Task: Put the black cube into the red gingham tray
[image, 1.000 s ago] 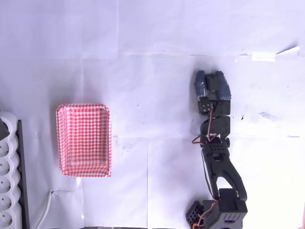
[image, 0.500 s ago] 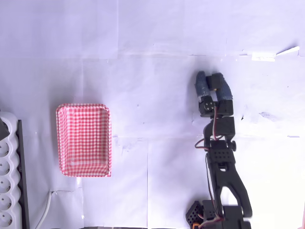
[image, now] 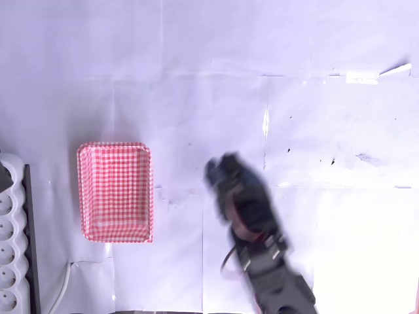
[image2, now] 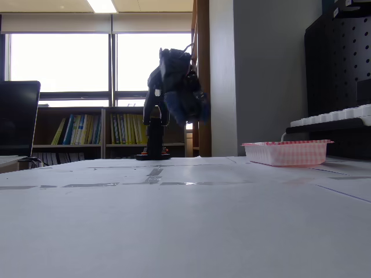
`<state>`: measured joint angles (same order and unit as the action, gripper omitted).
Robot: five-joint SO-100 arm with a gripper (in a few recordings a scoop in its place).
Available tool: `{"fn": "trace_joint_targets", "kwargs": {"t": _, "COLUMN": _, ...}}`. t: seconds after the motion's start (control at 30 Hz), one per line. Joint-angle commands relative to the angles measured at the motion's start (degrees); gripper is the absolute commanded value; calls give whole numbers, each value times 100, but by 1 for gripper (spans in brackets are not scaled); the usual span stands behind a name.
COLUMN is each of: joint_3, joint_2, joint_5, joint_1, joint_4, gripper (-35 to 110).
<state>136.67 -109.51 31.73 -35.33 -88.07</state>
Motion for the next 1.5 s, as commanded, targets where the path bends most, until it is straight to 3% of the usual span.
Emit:
{"fn": "trace_joint_targets", "kwargs": {"t": 0.0, "joint_3": 1802, "joint_2": -79, "joint_5": 545, "joint_1": -1046, "joint_4": -369, "gripper": 0}}
{"fn": "trace_joint_targets", "kwargs": {"t": 0.2, "joint_3": 2487, "joint_2": -1723, "joint_5": 624, "joint_1": -1872, "joint_4": 105, "gripper": 0}}
{"fn": "trace_joint_targets", "kwargs": {"t": 0.53, "joint_3": 2944, "joint_2": -3146, "joint_5": 352, "joint_1": -2136, "joint_4": 1055, "gripper": 0}}
{"fn": "trace_joint_targets", "kwargs": {"t": 1.0, "joint_3": 5616, "joint_2": -4342, "joint_5": 299, "joint_1": -2294, "joint_4": 686, "gripper": 1}}
{"fn": "trace_joint_targets", "kwargs": {"t": 1.47, "joint_3": 4966, "joint_2": -4632, "joint_5": -510, "joint_1": -2092, "joint_4": 2065, "gripper": 1}}
